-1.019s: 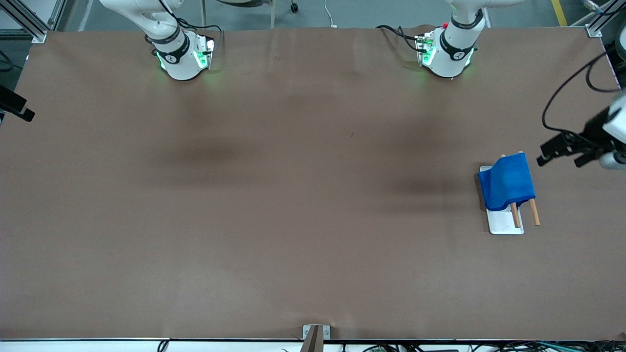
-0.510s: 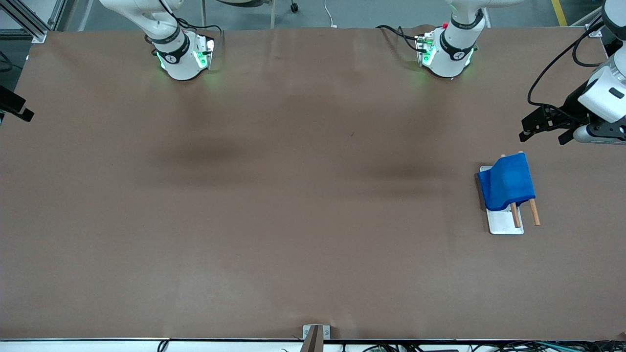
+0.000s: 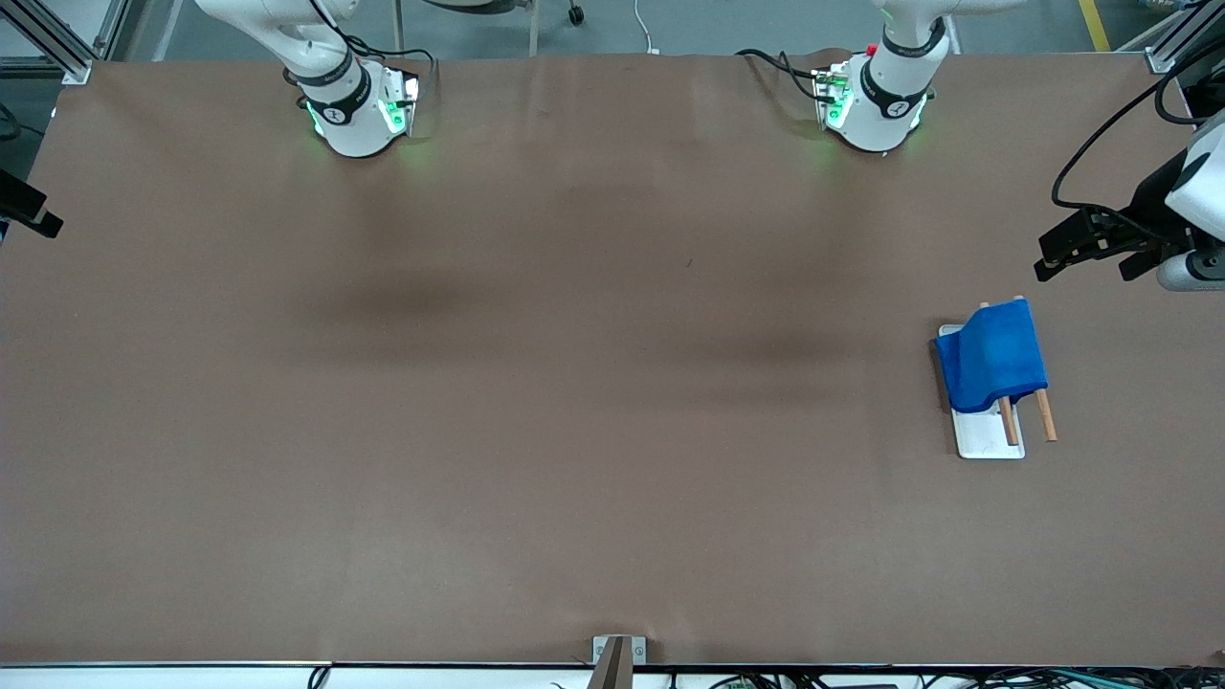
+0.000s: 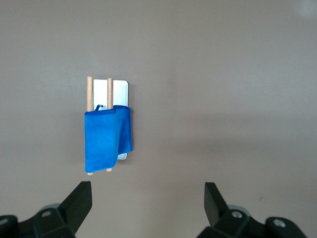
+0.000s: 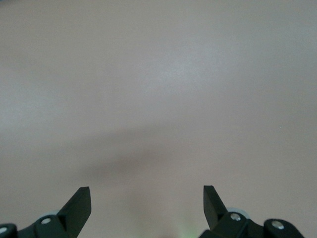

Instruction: Right arm passes towel to left arm to hang

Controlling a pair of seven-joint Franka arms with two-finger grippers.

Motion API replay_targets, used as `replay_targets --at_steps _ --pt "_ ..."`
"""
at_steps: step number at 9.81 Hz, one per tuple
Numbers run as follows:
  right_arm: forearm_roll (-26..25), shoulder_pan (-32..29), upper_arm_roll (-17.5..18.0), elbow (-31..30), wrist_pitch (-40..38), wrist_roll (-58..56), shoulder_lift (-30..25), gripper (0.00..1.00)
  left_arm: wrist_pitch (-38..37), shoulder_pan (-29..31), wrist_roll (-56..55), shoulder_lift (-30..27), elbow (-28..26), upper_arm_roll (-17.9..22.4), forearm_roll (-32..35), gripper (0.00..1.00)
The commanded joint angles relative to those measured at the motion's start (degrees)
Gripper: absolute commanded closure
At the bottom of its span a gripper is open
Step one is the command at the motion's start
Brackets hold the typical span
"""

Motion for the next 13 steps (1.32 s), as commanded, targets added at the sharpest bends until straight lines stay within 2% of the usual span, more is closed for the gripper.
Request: replay_targets --at_steps 1,6,7,8,9,13 --pt "-0.50 -0.91 1.06 0.25 -0.20 -0.19 -0.25 0.00 -1.15 0.04 -3.48 -0.62 -1.89 -1.46 1.49 0.00" --pt "-0.67 -0.91 1.06 0.34 -0.63 -0.88 -0.25 0.00 -0.97 -0.13 -3.77 -0.81 -2.27 -1.46 1.31 0.00" --pt "-1.11 -1.17 1.06 0.34 -0.64 -4.54 -0.17 0.00 -0.97 -0.30 -3.77 -0.46 -1.91 -1.37 1.40 0.00" --pt "-0.94 -1.17 1.06 0.34 -0.64 -6.15 -0.08 0.00 -0.97 -0.74 -3.77 0.15 -0.78 -1.37 1.57 0.00" --pt "-0.68 -1.17 1.06 0.34 -0.72 -5.73 -0.08 0.00 -1.32 -0.83 -3.68 2.86 2.89 -1.29 1.66 0.00" --pt "-0.59 -1.26 1.06 0.34 -0.81 -5.63 -0.08 0.00 -2.20 -0.39 -2.27 1.75 1.35 -1.46 2.01 0.00"
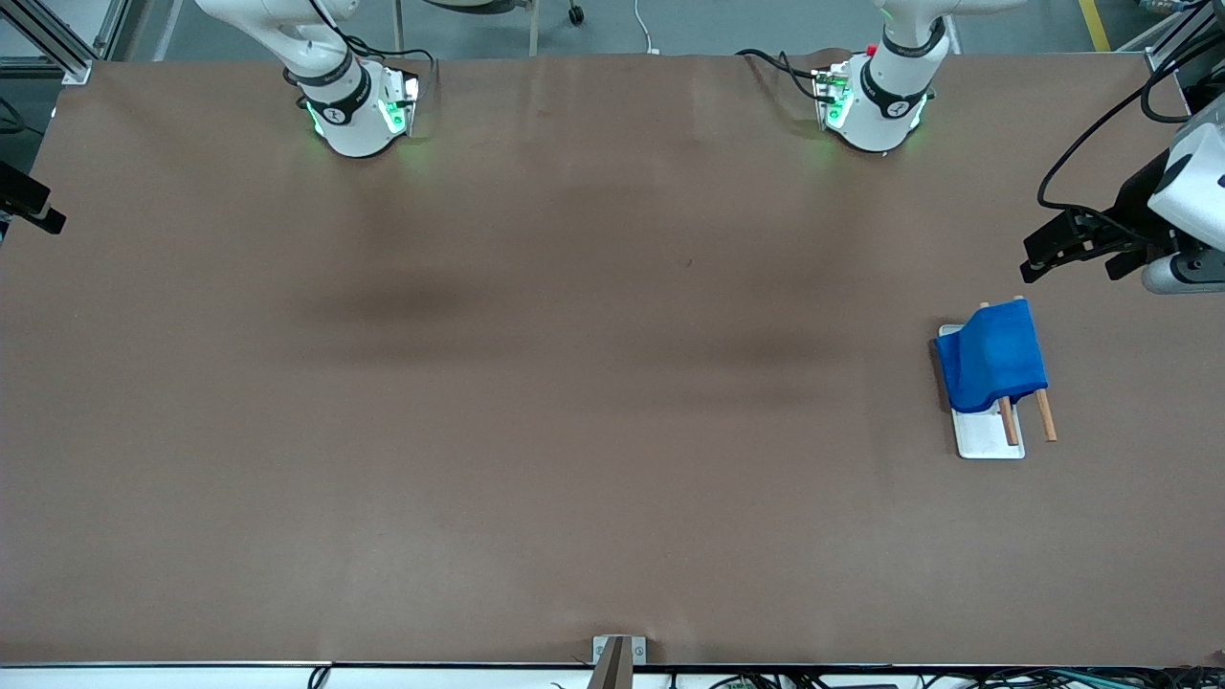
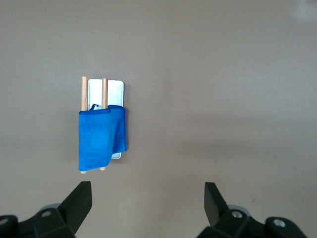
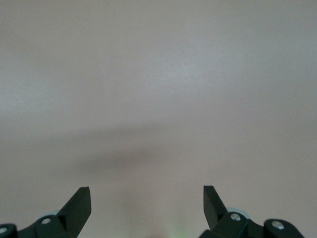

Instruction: Right arm passes towel to left arm to hang

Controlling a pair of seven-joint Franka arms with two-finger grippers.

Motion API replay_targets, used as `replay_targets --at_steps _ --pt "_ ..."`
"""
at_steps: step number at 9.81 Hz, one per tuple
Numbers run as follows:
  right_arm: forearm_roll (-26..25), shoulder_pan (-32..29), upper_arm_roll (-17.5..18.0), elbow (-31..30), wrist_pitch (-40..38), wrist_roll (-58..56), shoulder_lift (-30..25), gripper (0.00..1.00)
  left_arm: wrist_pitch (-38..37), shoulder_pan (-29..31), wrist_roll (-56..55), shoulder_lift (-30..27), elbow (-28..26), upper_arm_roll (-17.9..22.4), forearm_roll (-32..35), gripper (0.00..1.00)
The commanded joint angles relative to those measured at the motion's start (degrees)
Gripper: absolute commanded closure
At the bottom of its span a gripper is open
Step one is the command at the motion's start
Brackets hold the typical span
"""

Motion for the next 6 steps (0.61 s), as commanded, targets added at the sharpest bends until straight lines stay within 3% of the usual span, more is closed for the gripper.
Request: replay_targets --at_steps 1,6 --pt "-0.56 -1.02 0.87 0.34 -0.59 -0.65 -0.08 0.00 -1.27 -0.19 0.55 0.45 -0.63 -0.15 2.02 0.00" --pt "-0.48 -1.10 0.87 0.34 -0.59 -0.65 -0.08 0.00 -1.18 -0.11 0.73 0.72 -0.63 -0.24 2.46 0.00"
